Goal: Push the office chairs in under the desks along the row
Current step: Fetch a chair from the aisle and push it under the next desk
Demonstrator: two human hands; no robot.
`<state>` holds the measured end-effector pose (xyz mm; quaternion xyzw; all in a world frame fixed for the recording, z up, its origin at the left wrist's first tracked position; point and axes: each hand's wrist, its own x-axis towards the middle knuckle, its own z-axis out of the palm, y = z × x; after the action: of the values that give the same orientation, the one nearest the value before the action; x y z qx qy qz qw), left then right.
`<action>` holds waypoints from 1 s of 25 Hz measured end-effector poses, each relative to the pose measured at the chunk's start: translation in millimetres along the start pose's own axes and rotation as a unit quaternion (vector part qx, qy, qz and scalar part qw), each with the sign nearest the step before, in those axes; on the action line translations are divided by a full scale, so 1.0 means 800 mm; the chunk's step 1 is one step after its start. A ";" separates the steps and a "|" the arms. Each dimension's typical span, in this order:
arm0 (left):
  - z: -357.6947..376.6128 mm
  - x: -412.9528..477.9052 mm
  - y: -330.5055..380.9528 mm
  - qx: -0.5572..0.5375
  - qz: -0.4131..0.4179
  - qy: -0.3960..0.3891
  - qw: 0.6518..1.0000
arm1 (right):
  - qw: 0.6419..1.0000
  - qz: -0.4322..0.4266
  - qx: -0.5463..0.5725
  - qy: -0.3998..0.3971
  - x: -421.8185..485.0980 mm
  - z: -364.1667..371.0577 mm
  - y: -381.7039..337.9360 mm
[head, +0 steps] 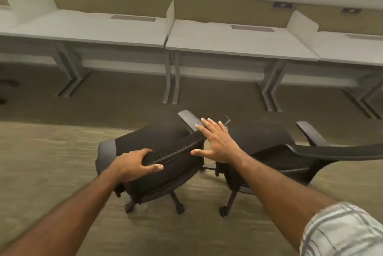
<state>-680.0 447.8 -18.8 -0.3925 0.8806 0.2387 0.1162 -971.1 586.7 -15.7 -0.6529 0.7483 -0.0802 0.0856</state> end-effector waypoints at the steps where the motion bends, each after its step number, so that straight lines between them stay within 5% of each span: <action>1: -0.001 -0.006 -0.008 0.010 -0.018 0.021 1.000 | 1.000 -0.014 -0.012 -0.010 0.010 -0.001 -0.003; 6: -0.008 -0.018 -0.048 0.056 -0.045 0.094 0.993 | 0.997 -0.002 -0.036 -0.074 0.059 -0.001 -0.026; 12: -0.034 -0.001 -0.107 0.096 -0.019 0.135 0.986 | 0.995 0.007 -0.088 -0.047 0.089 0.018 -0.062; 25: -0.127 0.065 -0.236 0.116 0.019 0.129 0.985 | 0.993 0.019 -0.114 -0.026 0.202 0.032 -0.149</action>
<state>-575.6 253.5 -14.0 -0.3869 0.9173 0.0844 0.0422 -872.2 410.0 -16.6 -0.6462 0.7621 0.0246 0.0317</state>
